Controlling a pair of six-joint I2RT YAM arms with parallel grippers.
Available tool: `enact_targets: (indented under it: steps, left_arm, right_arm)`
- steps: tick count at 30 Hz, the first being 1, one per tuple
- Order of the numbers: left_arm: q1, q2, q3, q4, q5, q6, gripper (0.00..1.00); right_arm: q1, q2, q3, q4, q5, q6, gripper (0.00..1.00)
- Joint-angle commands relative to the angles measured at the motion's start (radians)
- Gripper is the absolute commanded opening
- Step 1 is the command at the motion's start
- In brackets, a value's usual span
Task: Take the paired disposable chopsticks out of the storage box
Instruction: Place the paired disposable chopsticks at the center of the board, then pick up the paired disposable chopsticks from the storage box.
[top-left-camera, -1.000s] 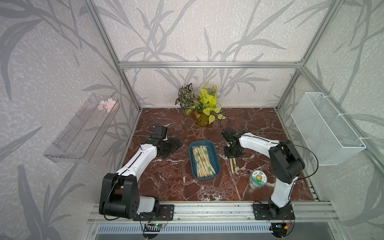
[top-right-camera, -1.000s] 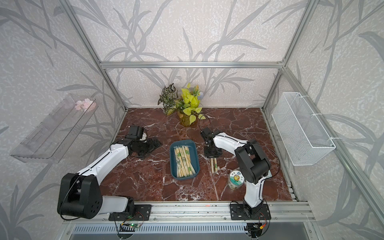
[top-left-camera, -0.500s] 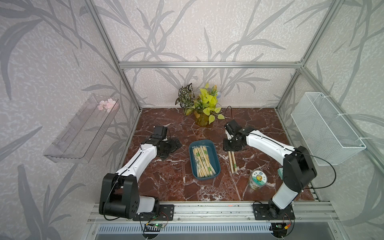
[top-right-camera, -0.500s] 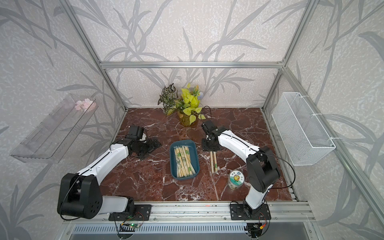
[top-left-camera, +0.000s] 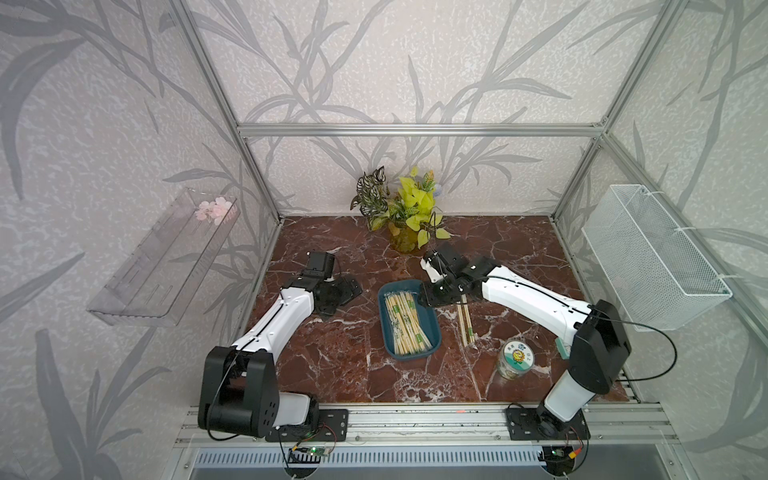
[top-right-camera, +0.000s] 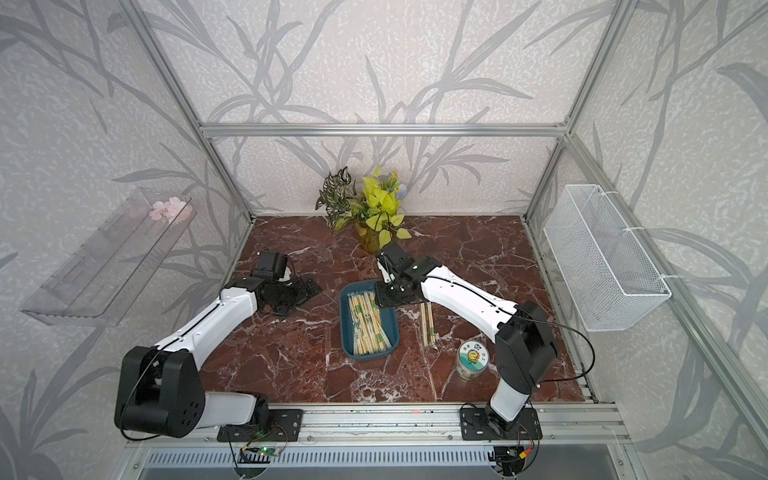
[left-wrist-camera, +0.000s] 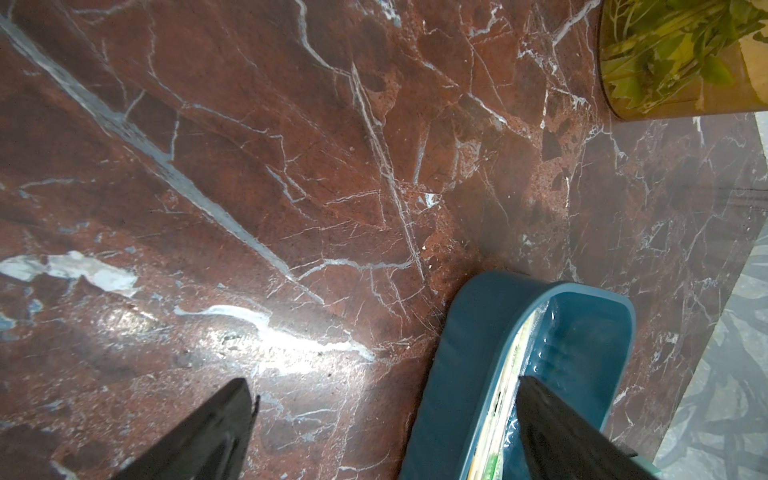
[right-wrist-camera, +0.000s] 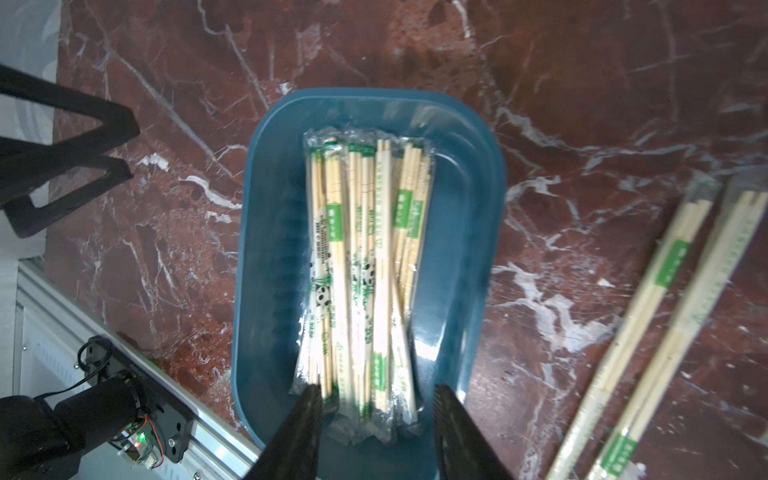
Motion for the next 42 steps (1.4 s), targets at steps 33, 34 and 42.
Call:
enact_targets:
  steps: [33,34,42]
  left_arm:
    - [0.056,0.011,-0.02,-0.013,0.002,0.052,0.99]
    - [0.058,0.01,-0.021,-0.012,0.005,0.052,0.99]
    - [0.066,0.012,-0.027,-0.006,0.013,0.051,0.99]
  right_arm:
    - [0.13,0.28,0.119,-0.033,0.074,0.002,0.45]
    - [0.129,0.287,0.122,-0.038,0.083,0.003,0.44]
    - [0.127,0.315,0.132,-0.066,0.143,0.003,0.35]
